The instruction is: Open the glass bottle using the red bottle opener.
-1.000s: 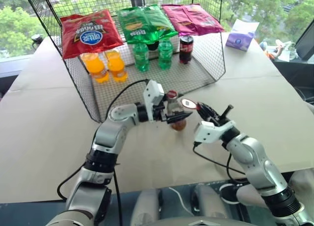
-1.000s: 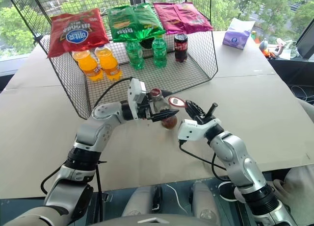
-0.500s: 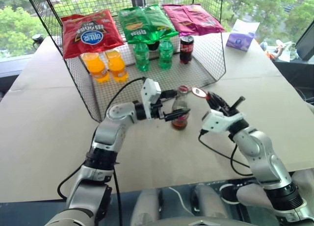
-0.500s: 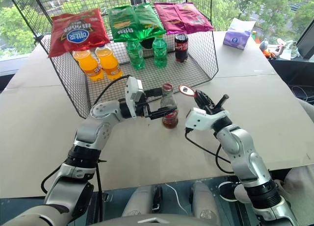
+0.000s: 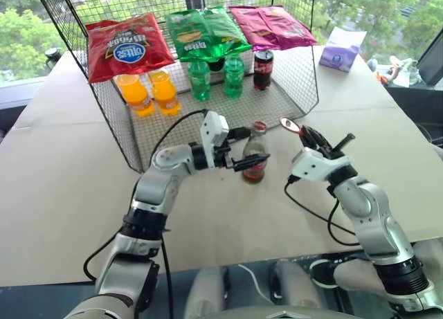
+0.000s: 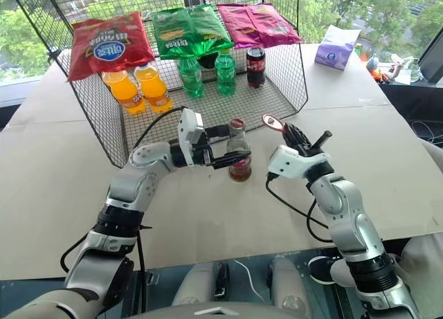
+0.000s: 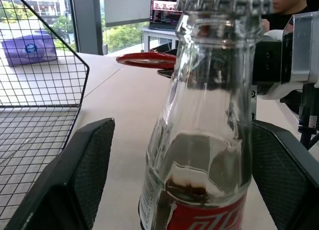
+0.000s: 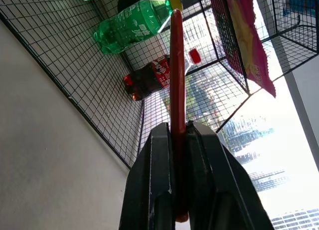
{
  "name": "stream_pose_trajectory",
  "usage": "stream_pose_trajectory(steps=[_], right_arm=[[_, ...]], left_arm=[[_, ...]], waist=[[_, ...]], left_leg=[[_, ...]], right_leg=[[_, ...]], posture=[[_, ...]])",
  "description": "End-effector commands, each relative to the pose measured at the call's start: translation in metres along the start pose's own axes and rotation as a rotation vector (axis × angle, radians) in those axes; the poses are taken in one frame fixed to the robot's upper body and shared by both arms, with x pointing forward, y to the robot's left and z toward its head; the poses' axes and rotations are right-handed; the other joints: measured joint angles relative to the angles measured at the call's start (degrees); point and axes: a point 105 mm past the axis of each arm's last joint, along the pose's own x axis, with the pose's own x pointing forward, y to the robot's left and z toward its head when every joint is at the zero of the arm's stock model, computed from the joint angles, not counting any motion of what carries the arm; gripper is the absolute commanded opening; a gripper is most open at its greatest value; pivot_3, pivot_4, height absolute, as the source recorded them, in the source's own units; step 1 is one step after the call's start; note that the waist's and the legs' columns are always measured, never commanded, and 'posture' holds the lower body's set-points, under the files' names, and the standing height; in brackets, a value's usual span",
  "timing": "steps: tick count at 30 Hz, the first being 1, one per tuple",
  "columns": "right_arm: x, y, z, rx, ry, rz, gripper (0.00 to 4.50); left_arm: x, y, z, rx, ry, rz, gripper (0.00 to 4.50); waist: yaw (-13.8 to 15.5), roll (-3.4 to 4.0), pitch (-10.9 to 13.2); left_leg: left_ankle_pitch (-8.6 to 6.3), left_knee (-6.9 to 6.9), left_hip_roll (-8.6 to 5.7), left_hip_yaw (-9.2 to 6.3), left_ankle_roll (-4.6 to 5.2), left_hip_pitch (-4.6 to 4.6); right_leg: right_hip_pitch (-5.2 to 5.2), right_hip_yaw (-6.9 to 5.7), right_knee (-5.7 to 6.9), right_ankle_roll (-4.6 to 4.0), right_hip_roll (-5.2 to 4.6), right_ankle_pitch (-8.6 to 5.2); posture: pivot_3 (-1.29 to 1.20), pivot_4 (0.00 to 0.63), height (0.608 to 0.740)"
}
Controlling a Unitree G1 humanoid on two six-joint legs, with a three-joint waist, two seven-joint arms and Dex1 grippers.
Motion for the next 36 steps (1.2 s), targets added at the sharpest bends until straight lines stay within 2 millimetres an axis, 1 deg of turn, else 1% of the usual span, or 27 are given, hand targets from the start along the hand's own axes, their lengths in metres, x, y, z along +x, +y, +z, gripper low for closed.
stream_pose_trajectory(steps=[1, 2, 4, 6, 9, 12, 17, 21, 24, 29, 33, 36], right_arm=[[0.000, -0.028, 0.008, 0.020, -0.031, -0.111, 0.00], [0.000, -0.032, 0.011, 0.031, -0.044, -0.125, 0.00], [-0.001, -0.037, 0.019, 0.054, -0.083, -0.148, 0.00], [-0.003, -0.039, 0.027, 0.075, -0.123, -0.160, 0.00], [-0.005, -0.036, 0.034, 0.091, -0.159, -0.155, 0.00], [-0.005, -0.025, 0.044, 0.118, -0.200, -0.127, 0.00], [0.003, -0.009, 0.061, 0.164, -0.276, -0.083, 0.00], [0.003, 0.009, 0.073, 0.152, -0.340, -0.022, 0.00], [0.004, 0.017, 0.072, 0.137, -0.340, -0.002, 0.00], [0.007, 0.024, 0.068, 0.117, -0.330, 0.013, 0.00], [0.007, 0.023, 0.073, 0.086, -0.364, -0.005, 0.00], [0.006, 0.028, 0.072, 0.013, -0.375, 0.023, 0.00]], left_arm=[[0.000, -0.001, 0.020, 0.056, -0.042, -0.008, 3.29], [-0.001, -0.001, 0.020, 0.055, -0.042, -0.009, 2.90], [-0.001, -0.001, 0.020, 0.056, -0.041, -0.010, 2.27], [-0.002, 0.000, 0.020, 0.055, -0.040, -0.010, 2.26], [-0.002, 0.001, 0.019, 0.056, -0.037, -0.009, 2.26], [0.000, 0.001, 0.018, 0.056, -0.036, -0.009, 2.26], [0.003, 0.000, 0.021, 0.061, -0.035, -0.012, 2.26], [0.005, 0.000, 0.025, 0.065, -0.036, -0.012, 2.26], [0.006, -0.001, 0.028, 0.066, -0.037, -0.013, 2.26], [0.006, -0.001, 0.029, 0.066, -0.037, -0.009, 2.26], [0.004, -0.001, 0.028, 0.065, -0.032, -0.006, 2.26], [0.004, 0.000, 0.026, 0.064, -0.028, -0.007, 2.26]], waist=[[0.00, 0.00, 0.00], [0.01, 0.00, 0.00], [-0.01, 0.00, 0.00], [-0.02, 0.00, 0.00], [-0.02, 0.00, 0.00], [0.00, 0.00, 0.00], [-0.09, 0.01, 0.01], [-0.02, 0.01, 0.01], [0.11, 0.00, 0.00], [0.06, 0.00, 0.00], [0.05, 0.00, 0.00], [0.06, 0.00, 0.00]], left_leg=[[0.00, 0.00, 0.00, 0.00, 0.00, 0.00], [0.00, 0.00, 0.00, 0.00, 0.00, 0.00], [0.00, 0.00, 0.00, 0.00, 0.00, 0.00], [0.00, -0.01, 0.01, -0.01, 0.00, 0.00], [0.00, -0.03, 0.01, 0.00, 0.00, 0.00], [0.00, -0.03, 0.00, 0.01, 0.00, 0.00], [0.00, -0.03, 0.01, 0.00, 0.00, 0.01], [0.00, -0.03, 0.00, 0.02, 0.00, 0.01], [0.00, -0.03, 0.00, 0.01, 0.00, 0.01], [0.00, -0.03, 0.00, 0.01, 0.00, 0.03], [0.00, -0.03, 0.00, 0.03, 0.00, 0.04], [0.00, -0.03, -0.01, 0.04, 0.00, 0.04]], right_leg=[[0.00, 0.00, 0.00, 0.00, 0.00, 0.00], [0.00, 0.00, 0.00, 0.00, 0.00, 0.00], [0.00, 0.00, 0.00, 0.00, 0.00, 0.00], [0.00, 0.00, 0.00, 0.00, 0.00, 0.00], [-0.01, 0.00, 0.00, 0.00, 0.00, 0.00], [-0.01, 0.01, 0.00, 0.00, 0.00, 0.00], [-0.01, 0.00, 0.00, 0.00, 0.01, 0.00], [-0.01, 0.02, 0.00, 0.00, 0.00, 0.00], [0.00, 0.01, -0.01, 0.00, -0.01, 0.00], [0.00, 0.02, 0.00, 0.00, -0.01, 0.00], [0.00, 0.03, 0.00, 0.00, -0.01, 0.00], [0.00, 0.03, 0.00, 0.00, -0.01, 0.00]], posture=[[0.00, 0.150, 0.740], [0.00, 0.150, 0.740], [0.00, 0.150, 0.740], [0.00, 0.150, 0.740], [0.00, 0.150, 0.740], [0.00, 0.150, 0.740], [0.00, 0.150, 0.740], [0.00, 0.150, 0.740], [0.00, 0.150, 0.740], [0.00, 0.150, 0.740], [0.00, 0.150, 0.740], [0.00, 0.150, 0.740]])
